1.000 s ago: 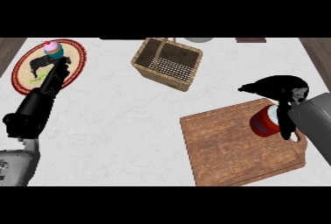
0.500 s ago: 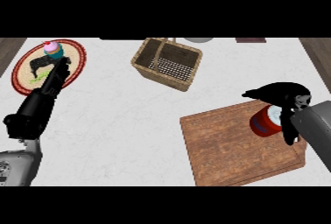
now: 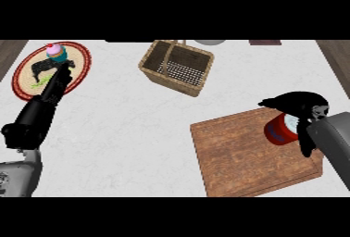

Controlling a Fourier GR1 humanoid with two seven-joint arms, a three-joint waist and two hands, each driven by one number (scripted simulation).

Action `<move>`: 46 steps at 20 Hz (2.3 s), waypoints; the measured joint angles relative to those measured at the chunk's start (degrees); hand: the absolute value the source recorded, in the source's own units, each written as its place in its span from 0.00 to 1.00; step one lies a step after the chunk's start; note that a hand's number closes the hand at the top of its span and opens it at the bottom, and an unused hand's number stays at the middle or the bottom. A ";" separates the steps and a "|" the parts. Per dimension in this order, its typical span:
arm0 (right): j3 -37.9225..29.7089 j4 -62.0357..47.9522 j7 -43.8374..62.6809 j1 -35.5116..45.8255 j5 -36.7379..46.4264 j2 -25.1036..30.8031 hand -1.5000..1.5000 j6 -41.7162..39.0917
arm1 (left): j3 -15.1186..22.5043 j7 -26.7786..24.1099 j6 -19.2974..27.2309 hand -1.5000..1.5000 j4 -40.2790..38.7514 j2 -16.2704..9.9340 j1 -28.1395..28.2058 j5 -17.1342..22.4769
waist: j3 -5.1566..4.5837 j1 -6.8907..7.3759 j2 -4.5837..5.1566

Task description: Pick the can from the cutting board and place it in the basket

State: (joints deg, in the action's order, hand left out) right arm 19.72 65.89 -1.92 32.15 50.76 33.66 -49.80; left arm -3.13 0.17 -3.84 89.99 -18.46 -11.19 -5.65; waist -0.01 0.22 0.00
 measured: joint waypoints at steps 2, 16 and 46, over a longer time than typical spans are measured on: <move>-0.38 -2.14 -1.08 0.33 1.34 -0.88 1.00 0.99 | 0.14 0.16 0.35 0.50 0.56 0.80 0.24 -0.65 | -0.14 0.07 -0.09; -4.90 -6.14 -2.29 0.79 6.48 -4.51 1.00 8.62 | -1.23 0.59 -1.24 0.50 1.48 1.58 0.87 -1.16 | -0.65 0.04 -0.60; -36.22 14.81 31.61 30.34 -10.79 -12.31 1.00 32.73 | -2.03 0.01 -2.11 0.50 -1.04 1.68 -1.18 -1.76 | -0.05 0.21 -0.20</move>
State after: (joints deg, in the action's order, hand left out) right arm -16.49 80.69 29.69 62.49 39.96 21.36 -17.07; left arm -5.16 0.18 -5.94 88.94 -16.78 -12.37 -7.41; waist -0.07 0.44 -0.20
